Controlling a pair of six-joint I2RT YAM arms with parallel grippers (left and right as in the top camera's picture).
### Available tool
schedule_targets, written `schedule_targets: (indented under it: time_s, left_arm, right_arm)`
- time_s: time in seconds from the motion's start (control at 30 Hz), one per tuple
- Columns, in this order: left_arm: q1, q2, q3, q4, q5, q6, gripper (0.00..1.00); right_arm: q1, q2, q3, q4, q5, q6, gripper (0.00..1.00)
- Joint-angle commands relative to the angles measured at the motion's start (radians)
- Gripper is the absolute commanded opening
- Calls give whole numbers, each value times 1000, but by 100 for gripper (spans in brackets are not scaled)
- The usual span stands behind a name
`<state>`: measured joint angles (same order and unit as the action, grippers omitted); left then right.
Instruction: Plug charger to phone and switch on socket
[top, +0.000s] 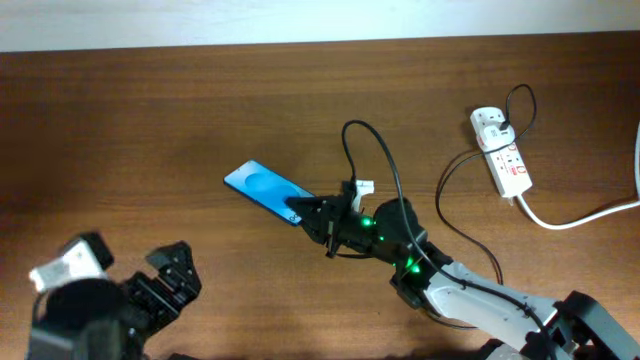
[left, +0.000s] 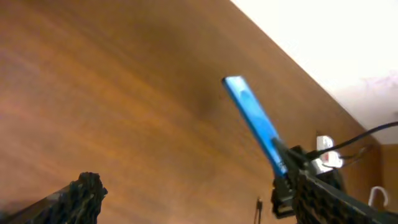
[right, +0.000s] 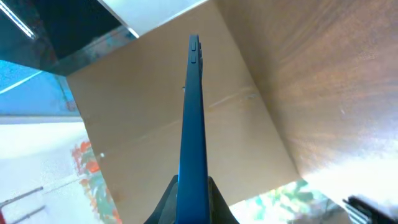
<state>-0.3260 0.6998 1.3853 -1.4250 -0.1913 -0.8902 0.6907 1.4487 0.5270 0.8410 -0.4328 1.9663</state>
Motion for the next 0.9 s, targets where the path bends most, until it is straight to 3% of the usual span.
schedule_targets:
  time_s: [0.0, 0.07, 0.17, 0.27, 0.37, 0.5, 0.53, 0.87]
  left_arm:
    - [0, -206, -287, 177, 111, -113, 99]
    - [0, -217, -427, 321, 204, -232, 99]
    - [0, -188, -528, 509, 286, -312, 100]
    - [0, -78, -532, 540, 304, -518, 93]
    - [0, 71, -532, 673, 414, -534, 79]
    - [0, 225, -532, 707, 424, -568, 66]
    - [0, 251, -532, 720, 423, -568, 58]
    - [0, 294, -532, 818, 367, -624, 41]
  right_arm:
    - [-64, -16, 14, 19, -161, 5, 4]
    - [-71, -16, 14, 20, -198, -9, 4]
    - [-71, -16, 14, 19, -230, -55, 4]
    - [-69, -16, 14, 19, -230, -71, 4]
    - [-69, -15, 14, 19, -230, -77, 4]
    - [-69, -16, 14, 32, -234, -77, 4]
    - [-69, -16, 14, 33, -237, -77, 4]
    - [-69, -16, 14, 39, -251, -72, 4]
